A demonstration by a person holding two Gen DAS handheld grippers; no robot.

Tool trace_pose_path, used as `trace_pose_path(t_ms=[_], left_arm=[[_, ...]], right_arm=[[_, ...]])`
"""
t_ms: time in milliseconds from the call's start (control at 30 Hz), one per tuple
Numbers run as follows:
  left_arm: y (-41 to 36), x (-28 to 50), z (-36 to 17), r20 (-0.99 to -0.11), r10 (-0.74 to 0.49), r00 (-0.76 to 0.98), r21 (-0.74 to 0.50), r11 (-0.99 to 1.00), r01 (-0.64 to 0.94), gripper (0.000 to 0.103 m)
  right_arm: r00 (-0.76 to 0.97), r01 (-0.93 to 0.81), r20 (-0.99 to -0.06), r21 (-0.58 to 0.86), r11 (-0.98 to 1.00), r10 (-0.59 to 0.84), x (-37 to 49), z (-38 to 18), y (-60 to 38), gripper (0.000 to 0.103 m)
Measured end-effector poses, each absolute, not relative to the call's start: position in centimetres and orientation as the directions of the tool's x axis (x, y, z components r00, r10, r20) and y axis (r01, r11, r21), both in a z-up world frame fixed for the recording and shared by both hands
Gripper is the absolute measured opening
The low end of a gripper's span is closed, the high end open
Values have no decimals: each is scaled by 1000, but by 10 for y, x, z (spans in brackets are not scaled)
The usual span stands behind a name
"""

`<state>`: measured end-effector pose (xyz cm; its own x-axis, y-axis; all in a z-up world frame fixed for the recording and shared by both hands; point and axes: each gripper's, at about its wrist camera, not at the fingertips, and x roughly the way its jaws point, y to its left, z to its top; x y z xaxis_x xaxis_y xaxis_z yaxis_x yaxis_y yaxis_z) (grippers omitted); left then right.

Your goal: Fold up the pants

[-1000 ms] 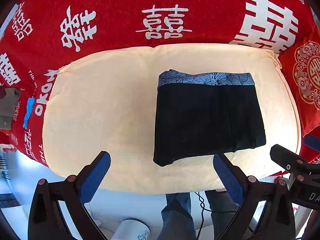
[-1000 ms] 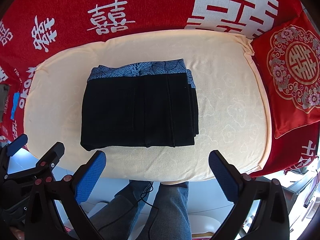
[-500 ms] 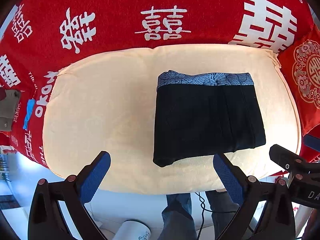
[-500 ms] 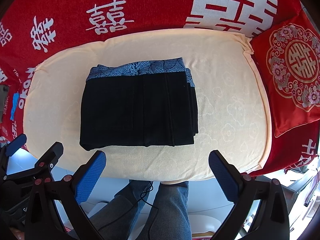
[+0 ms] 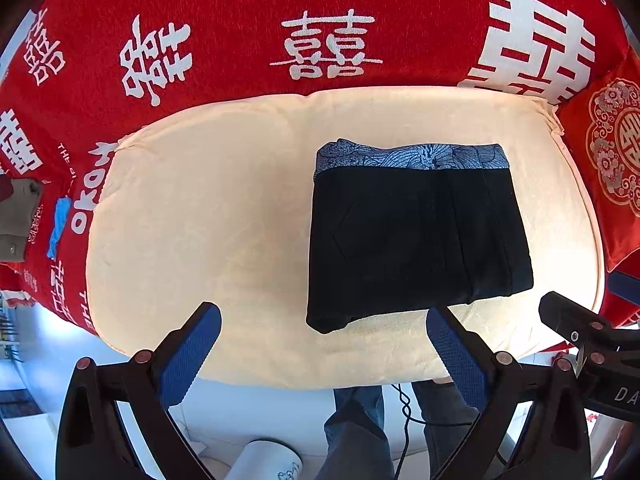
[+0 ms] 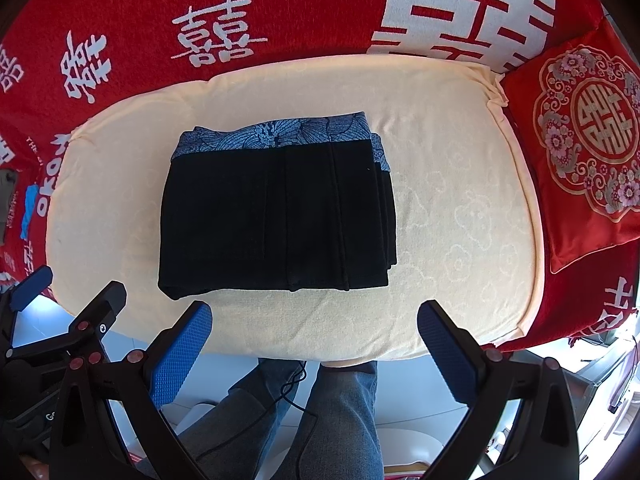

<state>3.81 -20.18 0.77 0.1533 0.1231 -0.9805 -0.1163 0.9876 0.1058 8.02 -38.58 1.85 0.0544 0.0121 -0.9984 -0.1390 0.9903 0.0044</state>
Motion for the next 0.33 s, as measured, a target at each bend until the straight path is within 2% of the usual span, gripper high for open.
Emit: trace_pose_path(t_ms=[333], left_arm=[[-202, 36, 8, -979, 121, 166, 102, 988, -117, 103]], right_arm=[[55, -137, -998, 3, 991, 10, 78, 16, -388, 102]])
